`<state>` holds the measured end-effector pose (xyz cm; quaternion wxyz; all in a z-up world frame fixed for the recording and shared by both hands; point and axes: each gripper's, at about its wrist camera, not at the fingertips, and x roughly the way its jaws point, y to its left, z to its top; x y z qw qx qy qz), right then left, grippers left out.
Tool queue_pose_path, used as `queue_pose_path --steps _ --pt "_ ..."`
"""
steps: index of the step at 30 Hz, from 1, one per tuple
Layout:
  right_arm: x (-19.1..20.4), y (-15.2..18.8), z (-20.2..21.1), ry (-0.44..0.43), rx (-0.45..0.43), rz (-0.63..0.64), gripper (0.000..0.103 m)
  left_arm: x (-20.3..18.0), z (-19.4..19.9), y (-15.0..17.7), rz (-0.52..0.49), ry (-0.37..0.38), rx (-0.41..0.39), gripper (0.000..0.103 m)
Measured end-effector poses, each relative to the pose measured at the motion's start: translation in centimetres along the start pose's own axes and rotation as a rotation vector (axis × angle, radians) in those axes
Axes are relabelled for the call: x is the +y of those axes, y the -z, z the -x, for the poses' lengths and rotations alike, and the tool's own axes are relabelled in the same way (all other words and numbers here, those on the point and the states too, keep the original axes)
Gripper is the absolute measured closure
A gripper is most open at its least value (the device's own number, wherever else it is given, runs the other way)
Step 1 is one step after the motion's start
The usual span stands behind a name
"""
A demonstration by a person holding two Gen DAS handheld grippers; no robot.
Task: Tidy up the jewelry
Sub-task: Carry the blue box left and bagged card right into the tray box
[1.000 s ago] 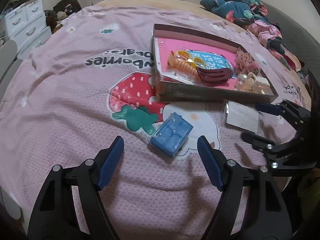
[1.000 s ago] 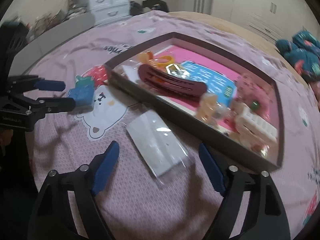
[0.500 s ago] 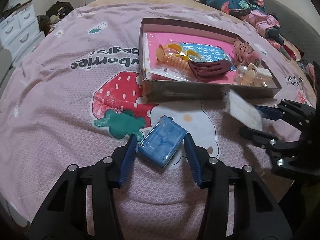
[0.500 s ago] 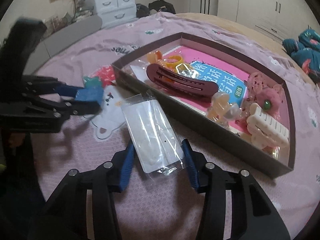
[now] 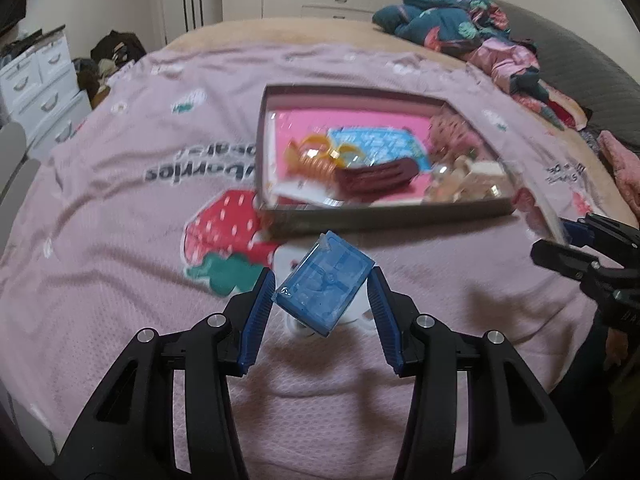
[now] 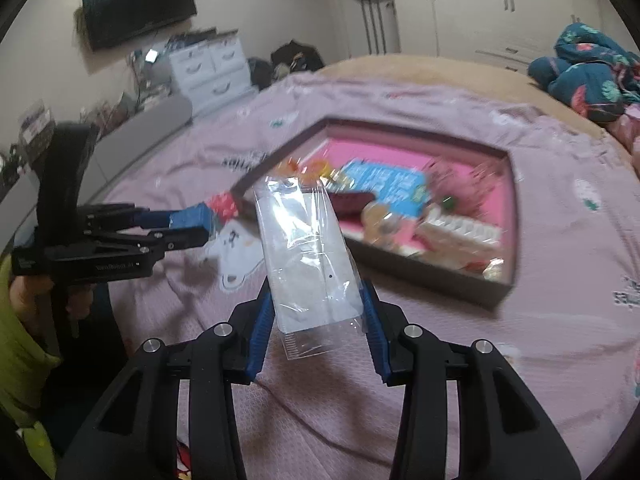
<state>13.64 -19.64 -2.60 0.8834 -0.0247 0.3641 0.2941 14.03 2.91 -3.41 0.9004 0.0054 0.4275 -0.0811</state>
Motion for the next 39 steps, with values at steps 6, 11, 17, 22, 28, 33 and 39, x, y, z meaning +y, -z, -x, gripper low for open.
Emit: queue_pose_path --steps 6,11,17,22,28,33,39 --pt "-1.8 -0.6 3.4 0.072 -0.062 -0.033 0.063 -2.1 1.1 -2.3 -0.026 0.034 -0.046 0.064" --pt "-3.8 -0.8 4.8 0.119 -0.092 -0.079 0.063 -3.5 1.3 -4.4 -0.039 0.05 -0.073 0.064" --pt "-5.5 -1.8 5.5 0.158 -0.116 -0.113 0.063 -5.0 0.7 -7.3 -0.04 0.068 -0.099 0.064" --pt "-6.9 -3.0 5.3 0.176 -0.134 -0.144 0.063 -5.4 -0.6 -9.0 -0.028 0.08 -0.098 0.064" --pt "-8.4 -4.7 4.1 0.195 -0.141 -0.174 0.063 -5.4 -2.6 -10.3 -0.015 0.078 -0.089 0.064" --pt "-9.7 -5.7 2.1 0.233 -0.125 -0.191 0.063 -5.3 -4.6 -10.2 -0.008 0.08 -0.065 0.064" --pt "-11.1 -5.9 -0.9 0.238 -0.081 -0.239 0.063 -4.7 -6.9 -9.6 0.001 0.076 -0.02 0.064"
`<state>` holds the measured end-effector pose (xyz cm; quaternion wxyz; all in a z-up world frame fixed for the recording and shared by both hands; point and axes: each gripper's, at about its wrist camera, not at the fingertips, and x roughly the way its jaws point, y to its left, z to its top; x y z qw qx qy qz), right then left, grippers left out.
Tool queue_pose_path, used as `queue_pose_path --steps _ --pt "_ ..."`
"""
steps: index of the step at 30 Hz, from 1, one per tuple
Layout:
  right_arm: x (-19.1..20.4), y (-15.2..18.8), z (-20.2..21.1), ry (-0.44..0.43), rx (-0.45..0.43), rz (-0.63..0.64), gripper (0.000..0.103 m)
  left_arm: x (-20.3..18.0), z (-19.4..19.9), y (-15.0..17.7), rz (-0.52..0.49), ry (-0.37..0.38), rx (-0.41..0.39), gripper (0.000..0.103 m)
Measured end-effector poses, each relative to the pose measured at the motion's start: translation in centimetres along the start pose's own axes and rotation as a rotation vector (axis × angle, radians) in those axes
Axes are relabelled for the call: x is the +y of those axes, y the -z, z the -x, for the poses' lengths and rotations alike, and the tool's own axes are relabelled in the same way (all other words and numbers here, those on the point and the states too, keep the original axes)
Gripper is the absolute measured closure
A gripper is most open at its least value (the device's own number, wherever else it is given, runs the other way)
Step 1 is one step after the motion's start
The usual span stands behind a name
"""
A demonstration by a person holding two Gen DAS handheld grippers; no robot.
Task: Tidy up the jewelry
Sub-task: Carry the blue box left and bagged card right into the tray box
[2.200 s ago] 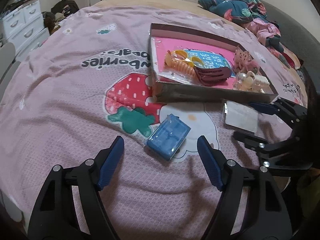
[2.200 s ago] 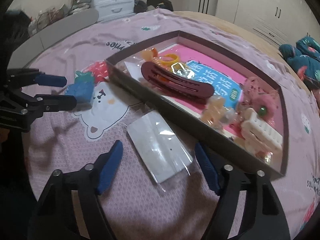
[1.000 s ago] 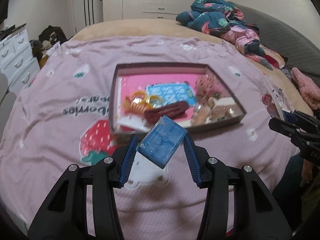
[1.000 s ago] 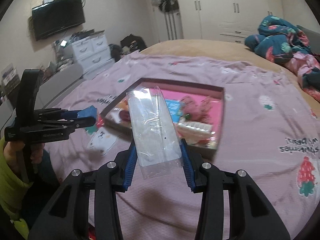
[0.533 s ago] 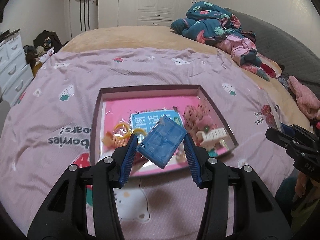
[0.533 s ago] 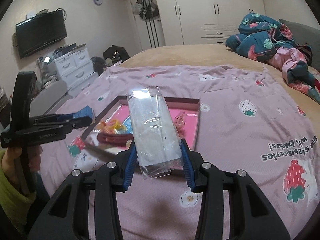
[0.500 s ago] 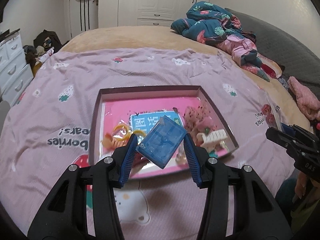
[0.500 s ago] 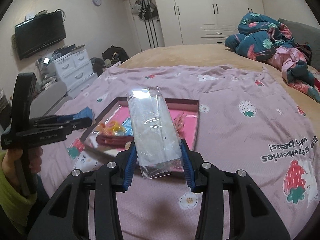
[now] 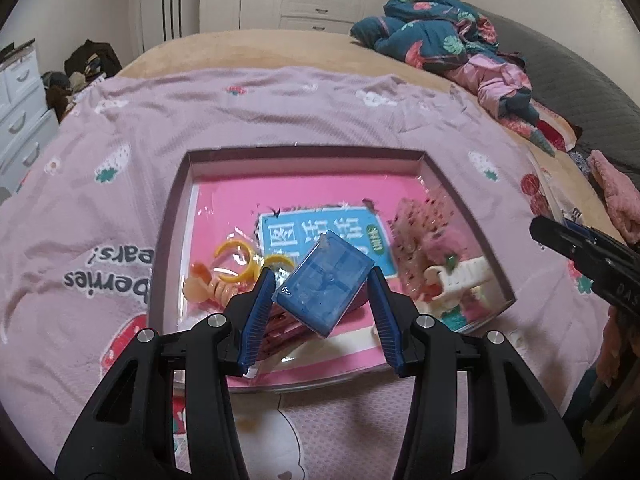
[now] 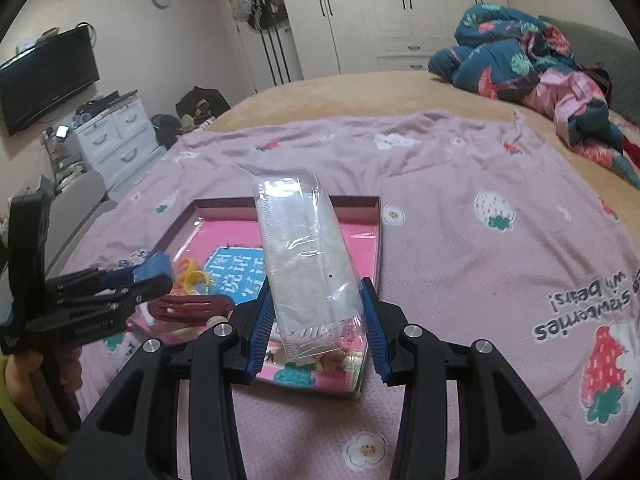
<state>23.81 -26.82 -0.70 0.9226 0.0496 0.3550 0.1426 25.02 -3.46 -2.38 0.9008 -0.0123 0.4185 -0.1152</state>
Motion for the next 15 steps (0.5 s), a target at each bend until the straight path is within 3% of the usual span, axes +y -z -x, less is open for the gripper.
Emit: queue_pose_path --steps 6,15 --pt "-0.1 0.8 -3.3 0.047 0.06 -0.024 0.063 0.5 -1.6 0.5 0.006 0.002 0.034 0.064" --pt "0.2 1.9 -5.2 0.035 0.113 -0.059 0.063 0.5 -2.5 0.9 0.011 0.006 0.058 0.064"
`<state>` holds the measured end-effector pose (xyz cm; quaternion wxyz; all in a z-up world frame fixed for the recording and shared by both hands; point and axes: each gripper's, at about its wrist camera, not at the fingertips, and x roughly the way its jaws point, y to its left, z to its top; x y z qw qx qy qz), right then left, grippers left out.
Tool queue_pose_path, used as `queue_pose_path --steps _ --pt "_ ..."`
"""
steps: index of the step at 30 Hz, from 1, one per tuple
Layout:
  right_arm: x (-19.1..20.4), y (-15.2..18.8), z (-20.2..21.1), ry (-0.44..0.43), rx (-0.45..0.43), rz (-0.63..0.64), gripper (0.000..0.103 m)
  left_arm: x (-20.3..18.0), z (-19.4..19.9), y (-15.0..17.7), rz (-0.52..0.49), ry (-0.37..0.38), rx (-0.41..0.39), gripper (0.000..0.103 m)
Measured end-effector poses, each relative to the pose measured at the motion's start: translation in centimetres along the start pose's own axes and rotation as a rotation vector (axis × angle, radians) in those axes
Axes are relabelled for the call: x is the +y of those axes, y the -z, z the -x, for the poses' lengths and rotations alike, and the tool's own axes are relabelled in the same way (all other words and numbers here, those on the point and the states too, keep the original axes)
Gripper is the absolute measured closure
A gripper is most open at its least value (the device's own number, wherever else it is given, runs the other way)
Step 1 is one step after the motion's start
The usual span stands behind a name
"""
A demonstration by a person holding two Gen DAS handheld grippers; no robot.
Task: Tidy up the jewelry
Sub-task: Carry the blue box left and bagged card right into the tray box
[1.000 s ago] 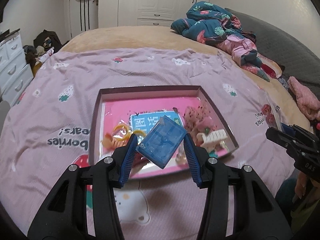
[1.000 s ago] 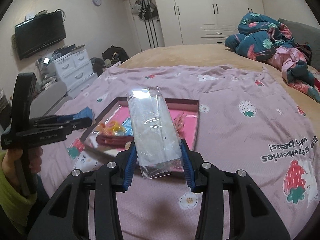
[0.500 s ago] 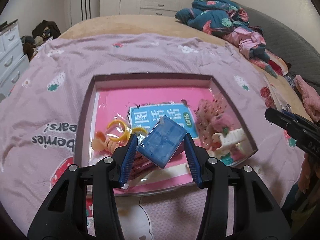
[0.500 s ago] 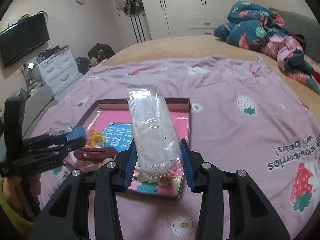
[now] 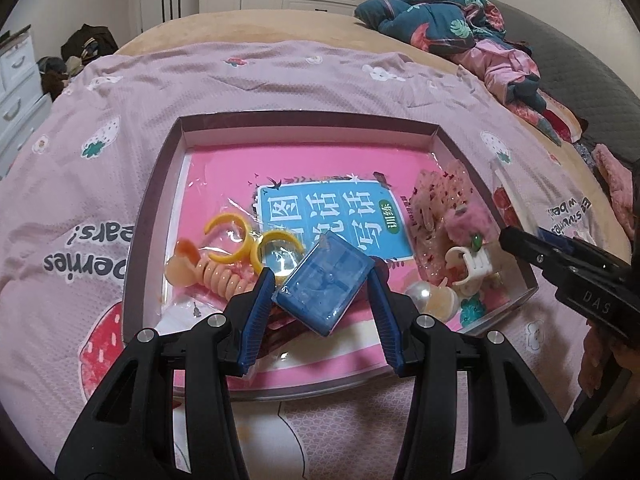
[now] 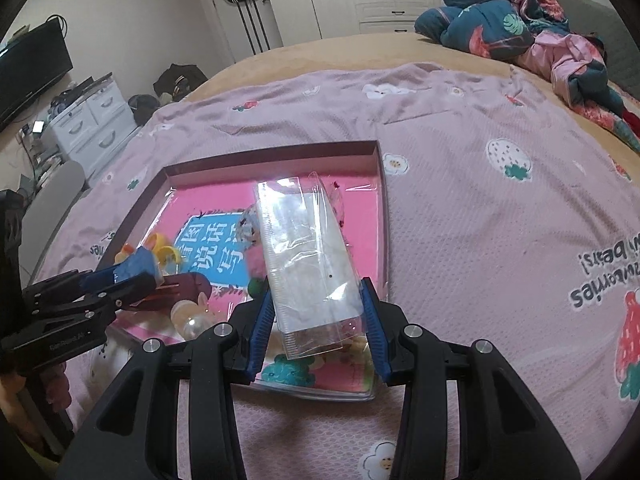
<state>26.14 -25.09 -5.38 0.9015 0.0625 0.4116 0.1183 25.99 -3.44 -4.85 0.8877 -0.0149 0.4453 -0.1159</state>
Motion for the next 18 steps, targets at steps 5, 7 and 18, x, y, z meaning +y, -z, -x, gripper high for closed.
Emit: queue_pose_path --steps 5,7,18 --pt "0.2 0.2 -0.5 -0.004 0.023 -0.018 0.061 -0.2 -0.3 0.3 -0.007 0.001 0.008 0.064" --pt "0.7 0.4 -0.6 0.004 0.023 0.001 0.06 -0.3 -0.5 0.3 -0.009 0.0 0.01 0.064" --pt "2.0 1.1 0.3 -0.015 0.011 0.054 0.055 -0.3 -0.5 0.3 -0.011 0.001 0.011 0.064"
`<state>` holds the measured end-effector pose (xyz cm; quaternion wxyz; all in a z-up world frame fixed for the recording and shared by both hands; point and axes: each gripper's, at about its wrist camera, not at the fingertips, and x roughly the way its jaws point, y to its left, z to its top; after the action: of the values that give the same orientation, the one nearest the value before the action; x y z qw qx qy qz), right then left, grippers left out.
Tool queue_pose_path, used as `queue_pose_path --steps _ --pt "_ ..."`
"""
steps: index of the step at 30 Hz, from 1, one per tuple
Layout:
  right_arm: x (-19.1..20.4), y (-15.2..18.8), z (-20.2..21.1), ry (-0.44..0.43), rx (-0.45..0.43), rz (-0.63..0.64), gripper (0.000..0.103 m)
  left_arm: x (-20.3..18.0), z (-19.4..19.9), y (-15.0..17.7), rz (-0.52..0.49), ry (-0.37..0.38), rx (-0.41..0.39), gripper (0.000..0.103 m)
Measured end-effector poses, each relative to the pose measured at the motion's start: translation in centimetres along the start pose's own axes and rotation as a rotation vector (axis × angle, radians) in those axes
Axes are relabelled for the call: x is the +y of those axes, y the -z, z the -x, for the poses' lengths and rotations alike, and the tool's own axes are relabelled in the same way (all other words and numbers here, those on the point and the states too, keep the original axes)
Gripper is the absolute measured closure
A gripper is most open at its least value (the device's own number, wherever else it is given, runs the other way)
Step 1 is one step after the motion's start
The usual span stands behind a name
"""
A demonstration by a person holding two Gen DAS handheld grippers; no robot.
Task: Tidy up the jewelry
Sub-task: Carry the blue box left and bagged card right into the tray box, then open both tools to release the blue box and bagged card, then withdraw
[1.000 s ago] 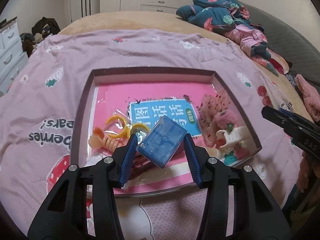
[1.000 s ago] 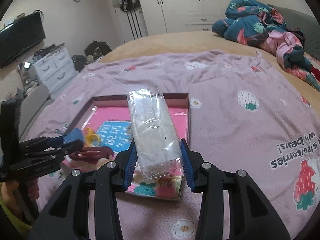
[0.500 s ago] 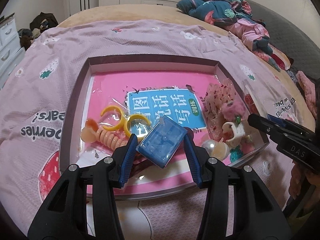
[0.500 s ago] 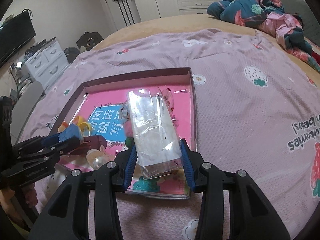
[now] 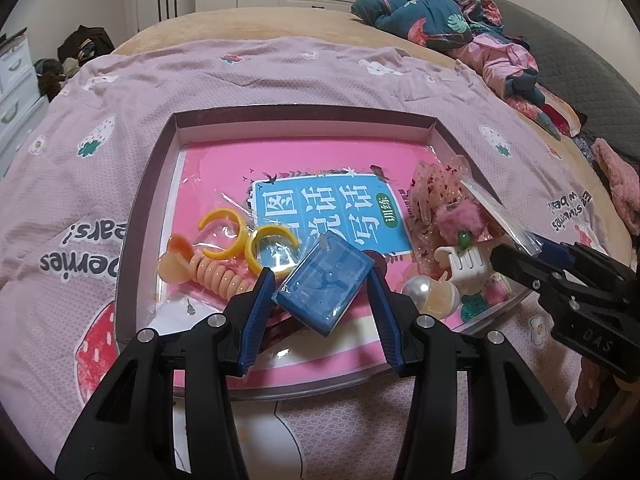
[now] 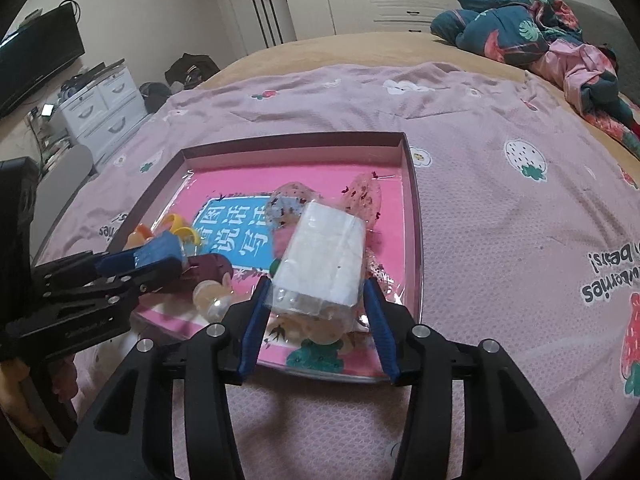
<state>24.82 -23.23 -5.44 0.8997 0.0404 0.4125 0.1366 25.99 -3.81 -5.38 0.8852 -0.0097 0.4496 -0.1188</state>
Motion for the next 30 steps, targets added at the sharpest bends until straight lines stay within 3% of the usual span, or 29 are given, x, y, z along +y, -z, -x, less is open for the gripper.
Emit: queue_pose_path --steps 14,22,30 --pt "0.1 1.1 4.0 0.01 -0.06 0.011 0.04 0.0 1.1 0.1 0.0 0.008 -0.007 0.059" --pt "0.8 2.1 7.4 0.011 -0.114 0.027 0.023 0.0 4.9 0.1 0.011 -0.007 -0.072 0.043" --pt "2.2 2.9 11.0 0.007 -0.171 0.07 0.014 0.0 9.6 0.6 0.033 -0.019 -0.162 0.026"
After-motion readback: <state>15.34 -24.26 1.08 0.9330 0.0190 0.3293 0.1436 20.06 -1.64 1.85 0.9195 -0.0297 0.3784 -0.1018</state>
